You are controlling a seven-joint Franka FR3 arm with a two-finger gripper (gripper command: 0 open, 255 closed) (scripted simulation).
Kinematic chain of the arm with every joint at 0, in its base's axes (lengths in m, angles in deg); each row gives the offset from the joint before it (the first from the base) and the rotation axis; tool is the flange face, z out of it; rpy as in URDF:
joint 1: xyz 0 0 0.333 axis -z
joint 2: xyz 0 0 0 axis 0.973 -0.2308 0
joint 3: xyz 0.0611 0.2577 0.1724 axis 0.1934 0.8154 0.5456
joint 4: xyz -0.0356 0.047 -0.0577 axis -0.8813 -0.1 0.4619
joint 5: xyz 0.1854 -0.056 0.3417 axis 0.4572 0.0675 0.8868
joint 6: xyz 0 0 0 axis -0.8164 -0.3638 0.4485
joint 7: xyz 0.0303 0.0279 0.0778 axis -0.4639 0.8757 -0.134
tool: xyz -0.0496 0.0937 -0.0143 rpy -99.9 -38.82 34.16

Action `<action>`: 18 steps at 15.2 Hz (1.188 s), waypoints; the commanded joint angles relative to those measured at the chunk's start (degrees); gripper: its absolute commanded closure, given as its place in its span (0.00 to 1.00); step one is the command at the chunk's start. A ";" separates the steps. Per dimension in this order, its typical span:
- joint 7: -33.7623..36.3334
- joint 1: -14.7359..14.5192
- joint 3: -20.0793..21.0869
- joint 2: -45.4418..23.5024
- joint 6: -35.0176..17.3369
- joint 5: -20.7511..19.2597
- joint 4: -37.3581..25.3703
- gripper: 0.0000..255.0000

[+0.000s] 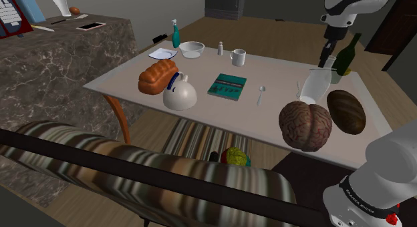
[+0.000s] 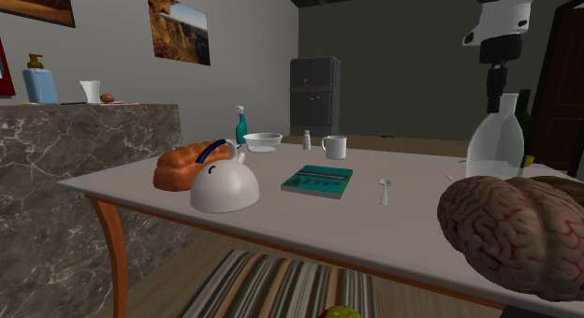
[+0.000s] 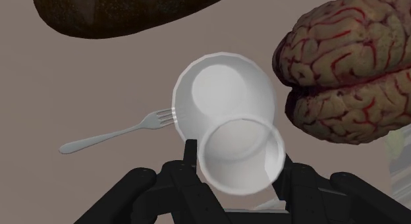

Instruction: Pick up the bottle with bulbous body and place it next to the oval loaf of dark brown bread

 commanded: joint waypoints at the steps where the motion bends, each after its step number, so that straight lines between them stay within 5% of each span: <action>1: 0.00 0.04 -0.07 -0.36 -1.62 0.03 1.20 1.00; 14: 0.01 0.10 -0.21 -1.66 -5.82 0.20 4.14 1.00; 15: 0.01 0.10 -0.21 -1.66 -5.83 0.20 4.14 0.00; 18: 0.01 0.10 -0.21 -1.67 -5.83 0.20 4.14 0.00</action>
